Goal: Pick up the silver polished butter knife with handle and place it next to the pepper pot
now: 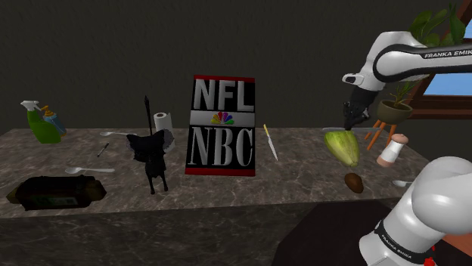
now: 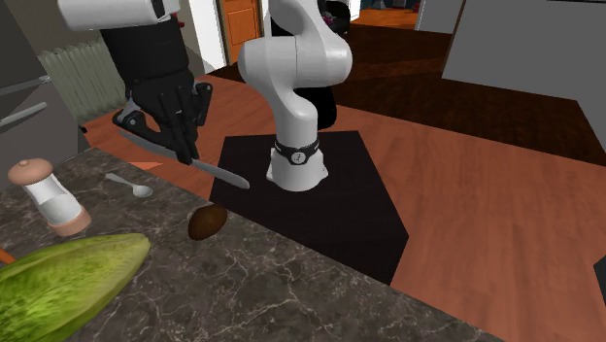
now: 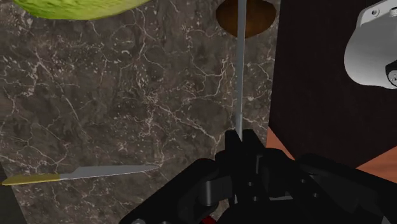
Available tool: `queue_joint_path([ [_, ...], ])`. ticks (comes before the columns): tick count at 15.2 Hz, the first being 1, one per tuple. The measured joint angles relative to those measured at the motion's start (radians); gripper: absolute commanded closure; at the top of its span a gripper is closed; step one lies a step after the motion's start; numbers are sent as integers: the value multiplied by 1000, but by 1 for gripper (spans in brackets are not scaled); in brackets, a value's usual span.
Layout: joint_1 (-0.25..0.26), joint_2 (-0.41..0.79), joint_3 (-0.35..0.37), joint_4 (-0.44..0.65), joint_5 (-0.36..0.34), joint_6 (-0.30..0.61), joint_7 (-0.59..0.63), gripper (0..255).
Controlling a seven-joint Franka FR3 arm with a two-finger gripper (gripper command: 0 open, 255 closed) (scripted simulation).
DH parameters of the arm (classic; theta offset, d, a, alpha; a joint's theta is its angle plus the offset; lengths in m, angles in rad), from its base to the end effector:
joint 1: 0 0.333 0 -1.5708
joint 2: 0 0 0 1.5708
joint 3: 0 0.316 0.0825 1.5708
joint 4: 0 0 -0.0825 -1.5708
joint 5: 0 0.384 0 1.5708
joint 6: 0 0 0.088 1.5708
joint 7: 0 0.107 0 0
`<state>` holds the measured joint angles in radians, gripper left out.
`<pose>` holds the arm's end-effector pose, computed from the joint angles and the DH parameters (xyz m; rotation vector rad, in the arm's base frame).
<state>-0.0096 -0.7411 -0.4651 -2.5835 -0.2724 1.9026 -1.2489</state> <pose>0.2983 -0.1814 0.4677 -2.7589 -1.4555 -0.0754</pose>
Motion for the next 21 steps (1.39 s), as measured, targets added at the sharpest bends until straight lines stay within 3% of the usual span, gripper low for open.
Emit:
queue_joint_path([
  [9,-122,-63,-169,32,-131,-66,-215,255],
  [16,-167,-30,-332,125,-214,-80,-396,255],
  [21,-176,-21,-381,103,-244,-40,-425,255],
])
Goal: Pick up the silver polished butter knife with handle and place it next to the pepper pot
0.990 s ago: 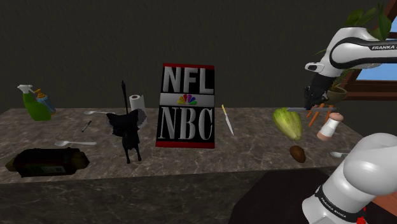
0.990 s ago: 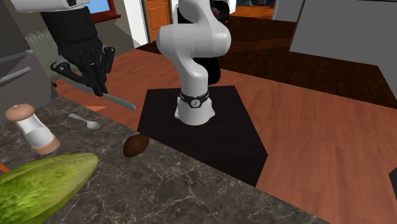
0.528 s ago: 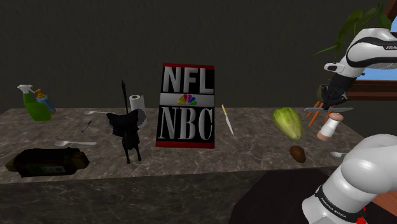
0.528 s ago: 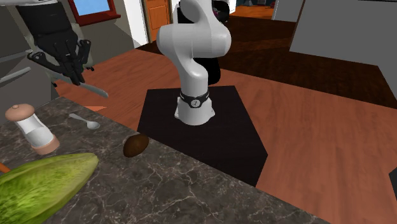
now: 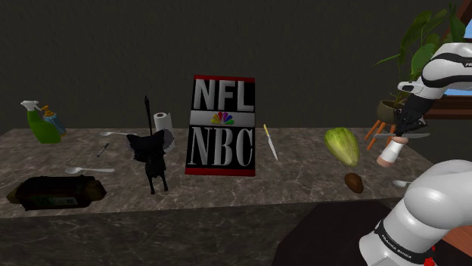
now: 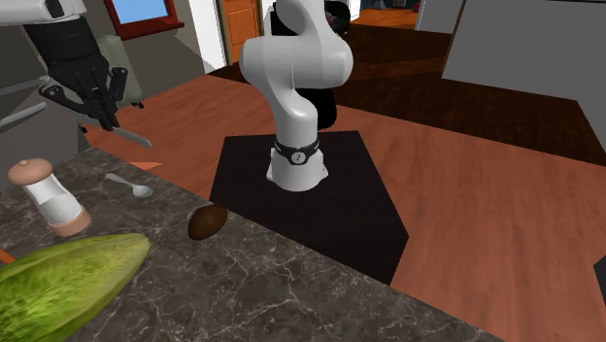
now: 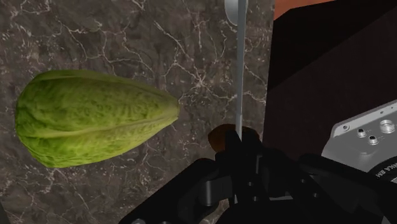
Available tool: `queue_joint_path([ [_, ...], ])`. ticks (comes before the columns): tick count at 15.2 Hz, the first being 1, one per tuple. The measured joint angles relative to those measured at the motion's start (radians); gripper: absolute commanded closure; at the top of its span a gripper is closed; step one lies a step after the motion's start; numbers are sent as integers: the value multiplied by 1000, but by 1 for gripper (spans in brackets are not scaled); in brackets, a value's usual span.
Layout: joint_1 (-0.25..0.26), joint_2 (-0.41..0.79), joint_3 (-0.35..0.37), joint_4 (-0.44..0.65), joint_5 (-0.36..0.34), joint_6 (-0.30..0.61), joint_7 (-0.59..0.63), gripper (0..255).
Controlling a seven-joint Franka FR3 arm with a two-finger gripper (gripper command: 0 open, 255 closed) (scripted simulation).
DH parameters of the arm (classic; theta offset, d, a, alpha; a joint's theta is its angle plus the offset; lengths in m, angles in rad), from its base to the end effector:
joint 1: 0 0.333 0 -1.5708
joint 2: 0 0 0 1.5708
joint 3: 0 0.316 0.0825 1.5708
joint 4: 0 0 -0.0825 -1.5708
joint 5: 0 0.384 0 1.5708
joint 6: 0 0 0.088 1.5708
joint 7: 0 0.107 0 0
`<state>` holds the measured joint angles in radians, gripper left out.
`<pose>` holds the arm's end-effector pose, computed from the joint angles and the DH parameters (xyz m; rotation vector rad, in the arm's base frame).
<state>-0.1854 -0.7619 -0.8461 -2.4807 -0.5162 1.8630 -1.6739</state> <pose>0.1553 -0.3603 0.4473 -2.7577 -1.4565 -0.0736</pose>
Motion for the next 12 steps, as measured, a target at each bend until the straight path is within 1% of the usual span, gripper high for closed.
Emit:
queue_joint_path([
  [6,1,21,-48,-55,-29,80,0,255],
  [12,16,60,-106,-102,-55,170,2,255],
])
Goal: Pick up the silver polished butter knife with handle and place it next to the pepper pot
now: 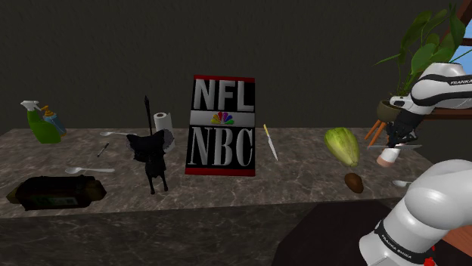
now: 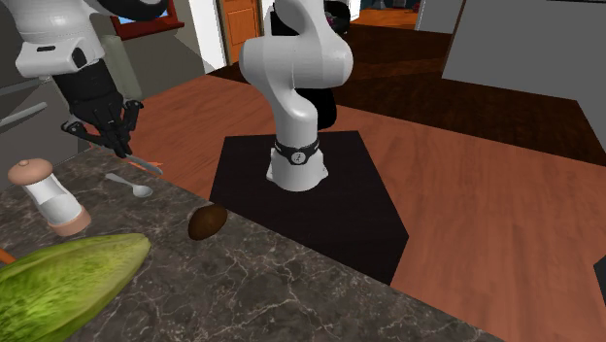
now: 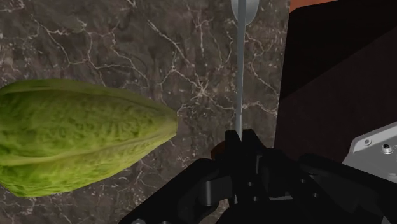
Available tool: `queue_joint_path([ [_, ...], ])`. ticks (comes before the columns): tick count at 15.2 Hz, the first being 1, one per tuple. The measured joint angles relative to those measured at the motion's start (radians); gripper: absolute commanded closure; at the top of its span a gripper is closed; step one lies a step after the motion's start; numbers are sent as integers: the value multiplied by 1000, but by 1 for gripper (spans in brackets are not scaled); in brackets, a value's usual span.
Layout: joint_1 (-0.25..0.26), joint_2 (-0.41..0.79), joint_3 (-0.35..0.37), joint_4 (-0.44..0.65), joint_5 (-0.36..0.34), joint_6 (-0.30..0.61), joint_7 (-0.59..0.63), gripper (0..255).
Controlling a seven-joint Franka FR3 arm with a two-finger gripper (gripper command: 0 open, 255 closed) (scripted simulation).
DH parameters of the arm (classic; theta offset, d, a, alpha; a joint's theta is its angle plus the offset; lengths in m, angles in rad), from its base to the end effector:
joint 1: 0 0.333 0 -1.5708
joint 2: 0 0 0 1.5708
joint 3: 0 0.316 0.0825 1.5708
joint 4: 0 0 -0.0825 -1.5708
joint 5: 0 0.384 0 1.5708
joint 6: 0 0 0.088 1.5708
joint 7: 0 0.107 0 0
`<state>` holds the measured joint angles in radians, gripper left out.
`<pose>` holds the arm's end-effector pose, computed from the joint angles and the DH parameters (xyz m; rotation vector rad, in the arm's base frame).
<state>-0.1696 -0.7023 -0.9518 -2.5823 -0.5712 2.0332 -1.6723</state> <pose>0.1553 -0.3611 0.3855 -2.7573 -1.4569 -0.0733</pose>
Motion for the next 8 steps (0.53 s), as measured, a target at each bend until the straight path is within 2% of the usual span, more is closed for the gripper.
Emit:
queue_joint_path([
  [8,27,66,-93,-60,-37,133,-3,255],
])
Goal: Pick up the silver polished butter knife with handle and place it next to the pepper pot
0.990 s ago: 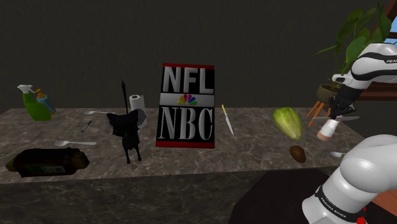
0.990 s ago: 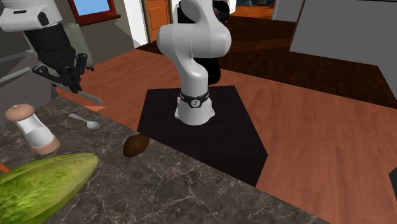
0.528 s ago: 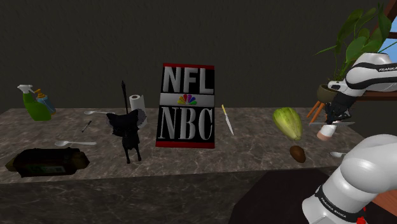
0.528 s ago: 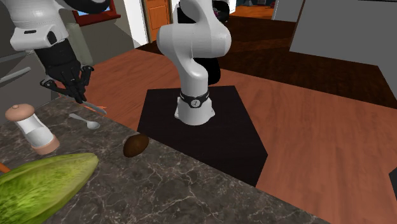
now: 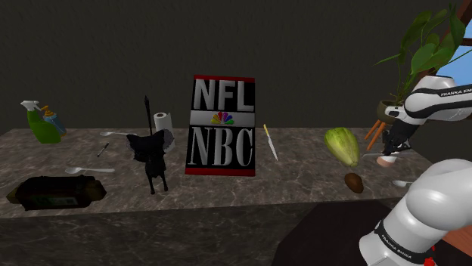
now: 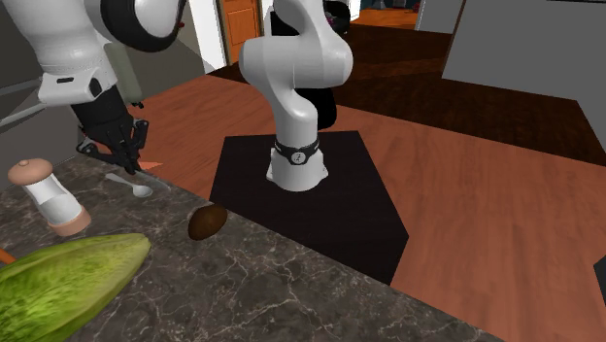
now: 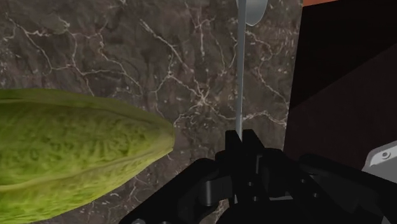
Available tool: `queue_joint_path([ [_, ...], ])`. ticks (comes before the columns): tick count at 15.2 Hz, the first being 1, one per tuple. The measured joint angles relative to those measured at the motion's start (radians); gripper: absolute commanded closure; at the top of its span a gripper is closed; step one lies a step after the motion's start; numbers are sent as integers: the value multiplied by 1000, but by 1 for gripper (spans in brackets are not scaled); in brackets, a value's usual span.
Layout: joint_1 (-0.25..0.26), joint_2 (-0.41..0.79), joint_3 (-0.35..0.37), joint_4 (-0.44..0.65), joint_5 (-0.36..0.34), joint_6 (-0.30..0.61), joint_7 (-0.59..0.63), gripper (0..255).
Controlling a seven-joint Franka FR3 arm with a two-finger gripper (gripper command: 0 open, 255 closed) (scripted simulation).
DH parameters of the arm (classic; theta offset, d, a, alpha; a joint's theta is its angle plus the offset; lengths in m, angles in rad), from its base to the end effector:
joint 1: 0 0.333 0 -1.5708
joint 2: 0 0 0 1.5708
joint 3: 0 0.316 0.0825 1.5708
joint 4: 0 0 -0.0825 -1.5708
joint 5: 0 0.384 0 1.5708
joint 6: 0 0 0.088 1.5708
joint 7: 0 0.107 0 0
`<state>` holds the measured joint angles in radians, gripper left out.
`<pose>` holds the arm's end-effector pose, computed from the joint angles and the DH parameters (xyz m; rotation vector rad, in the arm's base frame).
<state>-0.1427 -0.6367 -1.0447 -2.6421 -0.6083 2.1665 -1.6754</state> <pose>0.1534 -0.3604 0.3419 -2.7571 -1.4572 -0.0736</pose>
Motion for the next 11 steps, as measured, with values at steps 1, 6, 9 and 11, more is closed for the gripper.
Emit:
queue_joint_path([
  [1,4,8,-10,-5,-3,14,0,255],
  [6,50,73,-88,-29,-14,111,-6,255],
  [9,87,116,-141,-43,-16,172,-9,255],
  [11,115,144,-176,-49,-13,209,-13,255],
])
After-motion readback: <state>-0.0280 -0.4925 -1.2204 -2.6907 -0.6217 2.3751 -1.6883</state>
